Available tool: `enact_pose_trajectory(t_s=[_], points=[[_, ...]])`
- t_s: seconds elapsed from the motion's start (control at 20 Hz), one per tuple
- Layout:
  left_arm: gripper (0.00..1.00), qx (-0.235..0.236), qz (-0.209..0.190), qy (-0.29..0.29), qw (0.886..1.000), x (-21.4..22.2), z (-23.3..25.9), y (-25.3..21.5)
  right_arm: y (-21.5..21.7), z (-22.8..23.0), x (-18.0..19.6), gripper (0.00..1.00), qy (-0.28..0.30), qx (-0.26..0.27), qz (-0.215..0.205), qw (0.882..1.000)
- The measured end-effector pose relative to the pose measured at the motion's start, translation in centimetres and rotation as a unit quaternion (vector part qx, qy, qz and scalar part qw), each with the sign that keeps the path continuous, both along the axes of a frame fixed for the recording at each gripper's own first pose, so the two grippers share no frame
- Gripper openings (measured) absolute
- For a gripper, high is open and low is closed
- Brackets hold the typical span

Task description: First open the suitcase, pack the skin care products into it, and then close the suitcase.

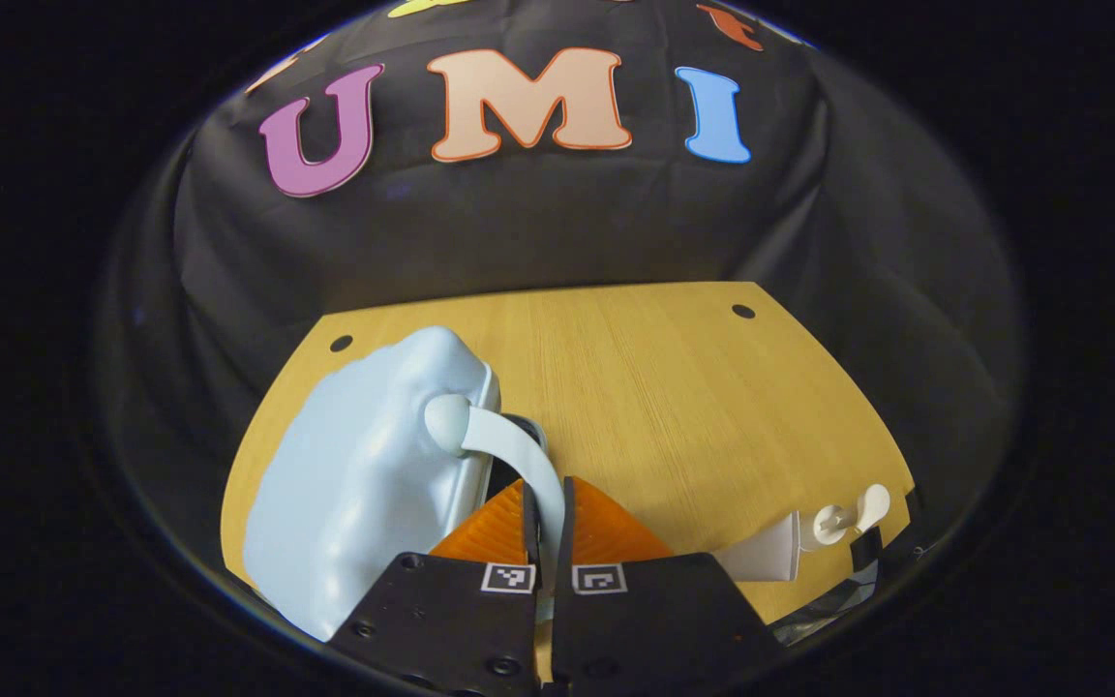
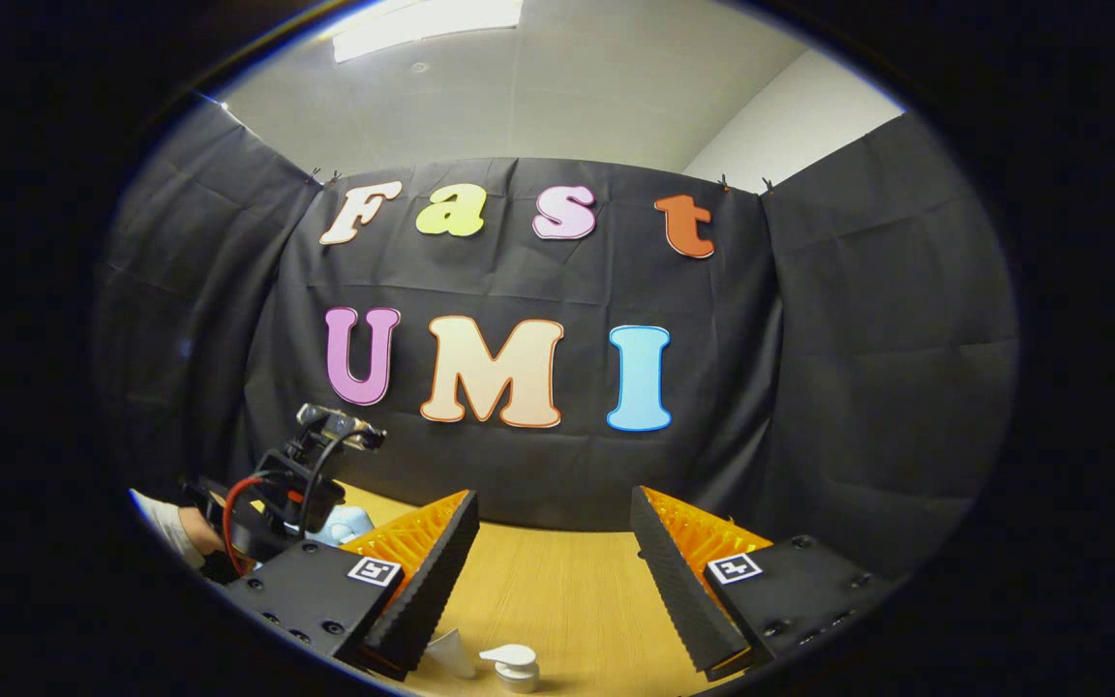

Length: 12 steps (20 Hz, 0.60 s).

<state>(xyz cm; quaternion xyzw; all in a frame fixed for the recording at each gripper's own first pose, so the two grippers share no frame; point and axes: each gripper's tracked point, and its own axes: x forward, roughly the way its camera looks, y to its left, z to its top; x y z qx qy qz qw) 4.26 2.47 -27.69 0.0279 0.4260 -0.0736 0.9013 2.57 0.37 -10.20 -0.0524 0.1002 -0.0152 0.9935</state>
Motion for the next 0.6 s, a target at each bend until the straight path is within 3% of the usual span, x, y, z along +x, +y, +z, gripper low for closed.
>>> enact_pose_trajectory(t_s=[0.6], points=[[0.0,0.023,0.028,-0.065,0.997,3.1,7.1,10.1,4.6,-0.9,1.4,0.98,-0.007,0.024,0.013,1.0]])
